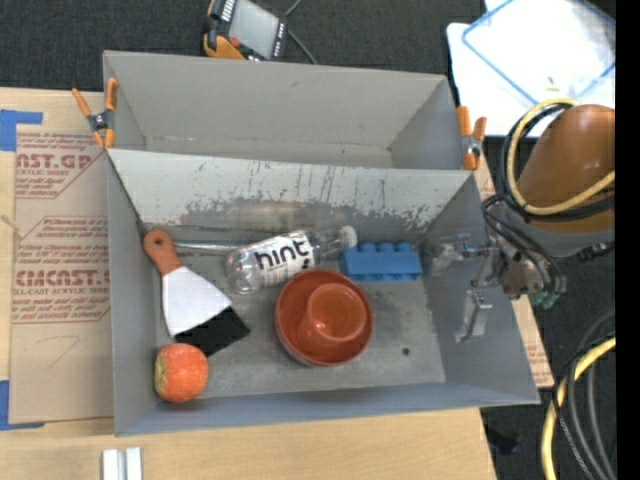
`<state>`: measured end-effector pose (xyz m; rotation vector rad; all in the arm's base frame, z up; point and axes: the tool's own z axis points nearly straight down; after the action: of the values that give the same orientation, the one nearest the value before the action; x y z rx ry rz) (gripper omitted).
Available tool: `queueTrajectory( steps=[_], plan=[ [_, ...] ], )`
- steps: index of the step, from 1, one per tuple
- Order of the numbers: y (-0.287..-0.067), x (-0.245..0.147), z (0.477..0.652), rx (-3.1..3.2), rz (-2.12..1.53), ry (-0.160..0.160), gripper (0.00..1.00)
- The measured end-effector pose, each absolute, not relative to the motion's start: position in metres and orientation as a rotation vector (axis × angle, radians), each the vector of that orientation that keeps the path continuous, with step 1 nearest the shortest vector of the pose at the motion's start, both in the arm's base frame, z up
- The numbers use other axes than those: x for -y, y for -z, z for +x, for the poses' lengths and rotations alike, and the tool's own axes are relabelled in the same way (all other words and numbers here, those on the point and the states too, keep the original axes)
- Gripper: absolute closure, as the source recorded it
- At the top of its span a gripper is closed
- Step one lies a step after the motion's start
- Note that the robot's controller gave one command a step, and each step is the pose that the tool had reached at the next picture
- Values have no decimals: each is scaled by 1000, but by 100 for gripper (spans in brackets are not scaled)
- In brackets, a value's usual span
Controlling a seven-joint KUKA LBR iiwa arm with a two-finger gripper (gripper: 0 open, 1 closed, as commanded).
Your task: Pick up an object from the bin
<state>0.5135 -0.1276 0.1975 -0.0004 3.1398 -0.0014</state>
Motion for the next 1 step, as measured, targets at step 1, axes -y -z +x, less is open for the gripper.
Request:
queueTrajectory(
  steps=[1],
  plan=[
    [-197, 128, 513, -3140, -1, 1, 100]
  ],
)
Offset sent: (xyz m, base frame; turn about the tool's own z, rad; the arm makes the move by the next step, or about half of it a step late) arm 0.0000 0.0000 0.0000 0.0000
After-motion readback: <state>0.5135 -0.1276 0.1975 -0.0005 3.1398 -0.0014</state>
